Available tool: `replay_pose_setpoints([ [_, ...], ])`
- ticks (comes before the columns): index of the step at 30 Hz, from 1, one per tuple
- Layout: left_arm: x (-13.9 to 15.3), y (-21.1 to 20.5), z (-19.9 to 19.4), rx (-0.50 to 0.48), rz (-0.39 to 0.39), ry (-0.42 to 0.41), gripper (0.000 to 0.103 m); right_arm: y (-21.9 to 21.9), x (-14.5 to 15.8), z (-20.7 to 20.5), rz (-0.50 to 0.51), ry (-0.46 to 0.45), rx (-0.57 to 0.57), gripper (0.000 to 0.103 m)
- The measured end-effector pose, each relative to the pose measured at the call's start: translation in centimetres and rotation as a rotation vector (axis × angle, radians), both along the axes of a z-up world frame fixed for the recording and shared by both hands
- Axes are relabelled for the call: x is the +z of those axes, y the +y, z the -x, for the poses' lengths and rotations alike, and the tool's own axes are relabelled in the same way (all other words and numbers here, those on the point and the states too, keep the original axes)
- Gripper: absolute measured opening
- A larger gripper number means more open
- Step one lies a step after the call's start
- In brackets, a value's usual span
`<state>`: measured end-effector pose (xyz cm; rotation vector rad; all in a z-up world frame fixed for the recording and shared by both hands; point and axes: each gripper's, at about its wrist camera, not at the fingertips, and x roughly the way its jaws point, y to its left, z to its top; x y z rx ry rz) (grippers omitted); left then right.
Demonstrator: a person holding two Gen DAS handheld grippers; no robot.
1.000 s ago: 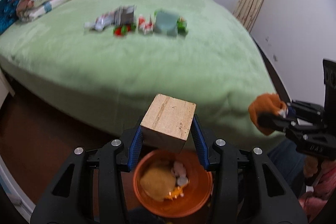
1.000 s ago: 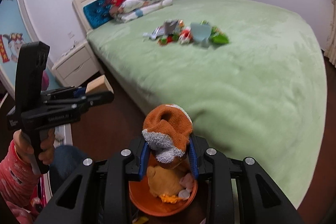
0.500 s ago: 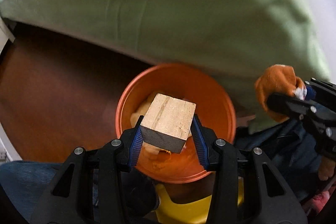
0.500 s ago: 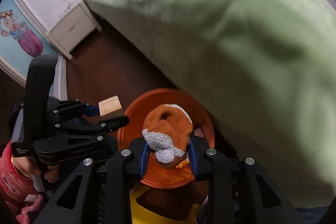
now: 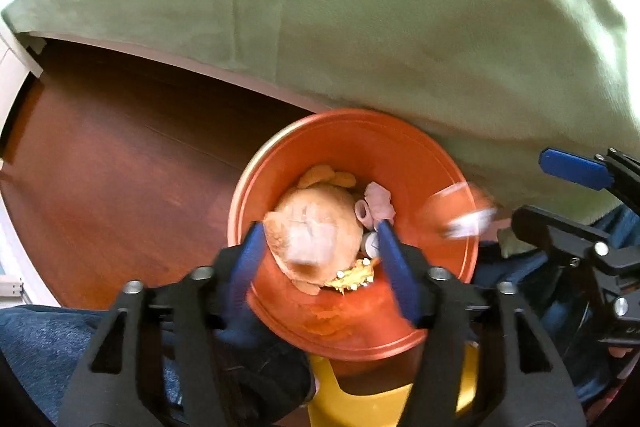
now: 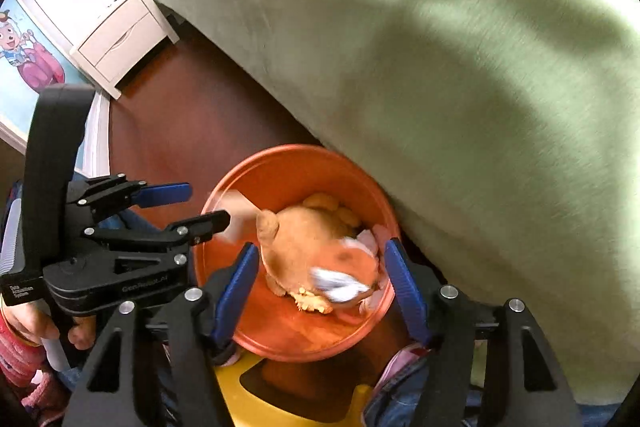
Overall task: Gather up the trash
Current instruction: 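Carry block and knit cup over the orange bucket and open both tools, then grasp the pale blue plastic cup with the right tool and lift it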
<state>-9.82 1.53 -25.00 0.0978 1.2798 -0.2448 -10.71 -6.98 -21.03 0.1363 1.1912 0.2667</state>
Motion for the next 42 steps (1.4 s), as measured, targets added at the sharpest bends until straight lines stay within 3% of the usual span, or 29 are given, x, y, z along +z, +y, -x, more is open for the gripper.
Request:
replay_pose_setpoints([
  [5, -0.1, 0.1, 0.1, 0.012, -0.006, 0.004, 0.071, -0.7, 0.4, -0.1, -0.009, -0.016, -0.023, 0.073],
  [23, -0.1, 0.3, -0.1, 0.022, -0.005, 0.011, 0.071, -1.1, 0.9, 0.4, -0.019, -0.02, -0.037, 0.073],
  [30, 0.6, 0.4, -0.1, 0.03, -0.009, 0.002, 0.071, -0.8, 2.4, 0.7, -0.02, -0.061, -0.022, 0.073],
  [36, 4.4, 1.4, -0.8, 0.045, 0.015, -0.081, 0.071, -1.4, 7.9, 0.5, -0.071, -0.18, -0.006, 0.073],
  [38, 5.7, 1.7, -1.2, 0.053, 0.024, -0.112, 0.076, -1.6, 9.9, 0.0, -0.077, -0.225, -0.004, 0.074],
  [42, 8.4, 2.4, -2.5, 0.076, 0.031, -0.19, 0.078, -2.2, 14.0, -2.8, -0.028, -0.334, -0.014, 0.076],
])
